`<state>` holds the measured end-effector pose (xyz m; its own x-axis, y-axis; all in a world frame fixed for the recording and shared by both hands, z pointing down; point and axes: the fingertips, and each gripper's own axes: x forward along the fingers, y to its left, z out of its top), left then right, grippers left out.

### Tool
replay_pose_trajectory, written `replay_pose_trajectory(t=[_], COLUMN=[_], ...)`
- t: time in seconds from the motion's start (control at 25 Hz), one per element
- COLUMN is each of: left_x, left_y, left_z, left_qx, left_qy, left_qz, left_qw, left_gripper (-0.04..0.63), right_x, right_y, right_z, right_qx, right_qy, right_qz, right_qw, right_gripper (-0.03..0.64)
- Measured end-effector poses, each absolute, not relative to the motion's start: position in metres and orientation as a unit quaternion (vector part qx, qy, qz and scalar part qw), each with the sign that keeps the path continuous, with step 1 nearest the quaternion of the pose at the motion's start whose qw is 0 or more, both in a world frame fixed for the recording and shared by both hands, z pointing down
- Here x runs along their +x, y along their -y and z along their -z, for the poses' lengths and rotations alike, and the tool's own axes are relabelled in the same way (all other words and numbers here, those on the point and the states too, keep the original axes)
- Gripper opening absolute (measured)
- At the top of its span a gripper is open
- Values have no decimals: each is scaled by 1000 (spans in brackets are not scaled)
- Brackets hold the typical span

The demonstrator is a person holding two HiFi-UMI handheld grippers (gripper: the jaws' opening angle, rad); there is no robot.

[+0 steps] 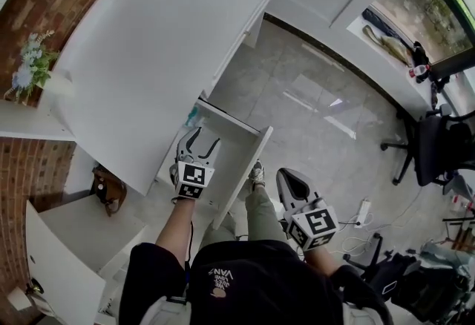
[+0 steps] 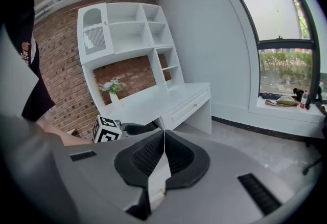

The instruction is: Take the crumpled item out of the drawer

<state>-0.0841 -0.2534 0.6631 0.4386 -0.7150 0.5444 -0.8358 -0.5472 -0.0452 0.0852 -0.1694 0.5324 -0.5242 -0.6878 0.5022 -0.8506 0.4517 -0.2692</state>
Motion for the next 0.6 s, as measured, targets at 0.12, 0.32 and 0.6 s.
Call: replay_pose_trajectory(t=[0.12,0.32,0.6], left_x=[-92,-104,-112], left_y=[241,222,184], left_z=[-624,-559,-483], left_qx=[848,851,876], left_qy=[471,486,467], left_qz=[-223,-189,-117], left_qw=[97,60,17], left_gripper=[238,238,238], right_x=[80,70,57], right_y=[161,148,132], right_z=[-523,-501,-470], right_qx=[464,470,480], right_qy=[838,843,848], right_qz=[-240,-221,-197], right_qw=[154,137,108], right_gripper=[2,2,2])
